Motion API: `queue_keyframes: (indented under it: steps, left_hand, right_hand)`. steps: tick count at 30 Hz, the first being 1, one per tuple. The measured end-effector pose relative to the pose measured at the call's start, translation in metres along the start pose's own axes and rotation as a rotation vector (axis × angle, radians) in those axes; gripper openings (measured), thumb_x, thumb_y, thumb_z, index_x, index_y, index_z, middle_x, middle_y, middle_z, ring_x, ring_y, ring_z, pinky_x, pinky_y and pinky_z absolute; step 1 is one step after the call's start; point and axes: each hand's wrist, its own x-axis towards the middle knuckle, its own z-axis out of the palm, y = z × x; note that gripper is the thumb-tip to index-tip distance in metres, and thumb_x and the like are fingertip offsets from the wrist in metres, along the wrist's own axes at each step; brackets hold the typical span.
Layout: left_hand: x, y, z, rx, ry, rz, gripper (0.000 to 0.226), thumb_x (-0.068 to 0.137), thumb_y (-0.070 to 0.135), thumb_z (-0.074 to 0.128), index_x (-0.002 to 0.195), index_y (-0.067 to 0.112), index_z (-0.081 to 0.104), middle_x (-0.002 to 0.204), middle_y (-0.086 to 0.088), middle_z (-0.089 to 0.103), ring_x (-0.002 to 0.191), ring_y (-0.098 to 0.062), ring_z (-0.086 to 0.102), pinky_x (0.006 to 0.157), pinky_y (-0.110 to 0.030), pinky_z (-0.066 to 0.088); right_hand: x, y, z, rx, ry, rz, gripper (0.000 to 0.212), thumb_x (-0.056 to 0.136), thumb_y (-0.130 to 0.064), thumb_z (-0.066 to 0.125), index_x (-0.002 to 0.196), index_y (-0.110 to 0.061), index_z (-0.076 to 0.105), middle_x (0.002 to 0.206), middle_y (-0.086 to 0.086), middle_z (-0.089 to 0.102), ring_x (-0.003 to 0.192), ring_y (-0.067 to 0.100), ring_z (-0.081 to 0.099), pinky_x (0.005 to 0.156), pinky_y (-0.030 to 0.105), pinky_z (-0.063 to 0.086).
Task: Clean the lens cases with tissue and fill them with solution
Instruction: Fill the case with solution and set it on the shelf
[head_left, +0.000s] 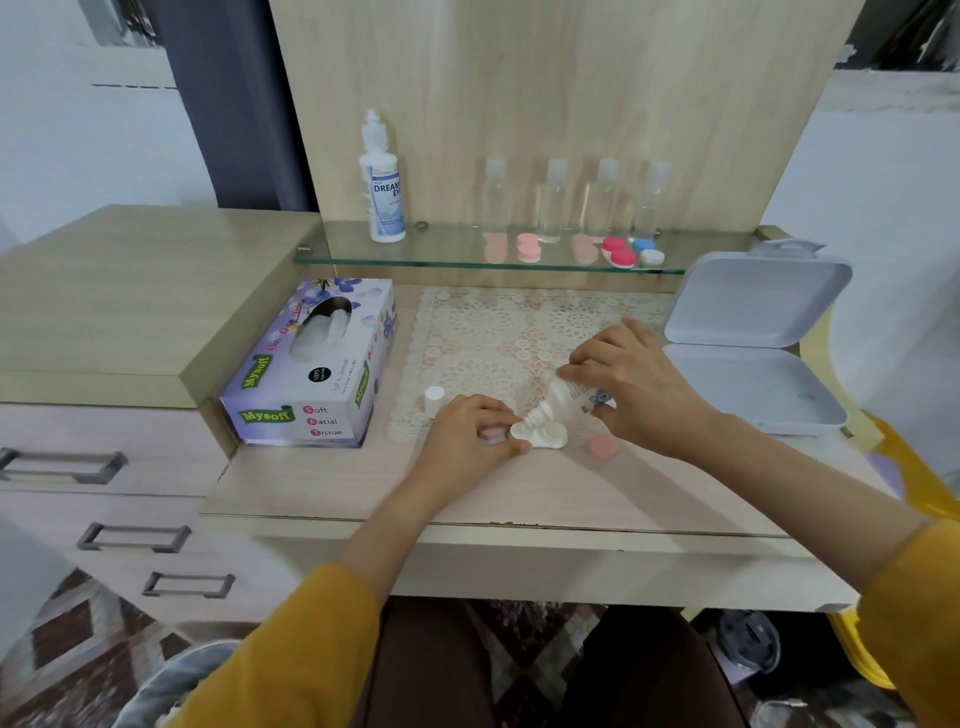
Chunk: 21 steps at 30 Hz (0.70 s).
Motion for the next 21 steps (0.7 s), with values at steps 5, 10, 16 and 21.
queue_keyframes:
  steps: [5,10,16,21]
  left_hand:
    - [-0.0001,0.0004,0.0004,-0.01,0.008,0.004,0.024,0.072,0.025,0.077,0.096,0.019,0.073,0.1,0.009,0.061,0.098,-0.012,0.054,0.086,-0.025,0.044]
    - [-0.001,0.0014,0.0004,-0.014,0.009,0.002,0.024,0.073,0.024,0.076,0.096,0.018,0.073,0.1,0.008,0.061,0.099,-0.012,0.054,0.088,-0.028,0.044]
    - [-0.0014,0.0015,0.0002,-0.007,0.007,-0.007,0.025,0.073,0.025,0.076,0.097,0.019,0.073,0.101,0.009,0.061,0.099,-0.011,0.053,0.087,-0.026,0.044]
    - [-0.0009,0.001,0.0003,-0.009,0.003,0.002,0.024,0.073,0.025,0.076,0.096,0.019,0.073,0.101,0.007,0.062,0.099,-0.013,0.054,0.087,-0.028,0.044]
  right_hand:
    - [0.001,0.002,-0.0035,-0.03,0.01,-0.01,0.059,0.031,-0.002,0.089,0.087,-0.013,0.073,0.079,0.003,0.066,0.076,0.031,0.063,0.082,0.063,0.041]
    - [-0.0014,0.0012,-0.0016,-0.022,0.005,-0.01,0.058,0.033,-0.002,0.089,0.087,-0.013,0.073,0.08,0.002,0.067,0.076,0.031,0.062,0.083,0.061,0.042]
    - [0.0005,-0.0001,-0.002,-0.025,0.003,-0.002,0.059,0.03,-0.001,0.09,0.086,-0.013,0.074,0.079,0.004,0.067,0.074,0.032,0.062,0.08,0.061,0.043]
    - [0.0,-0.0001,-0.0013,-0.008,-0.02,0.019,0.058,0.03,-0.003,0.091,0.085,-0.012,0.074,0.079,0.004,0.067,0.074,0.032,0.062,0.08,0.061,0.044]
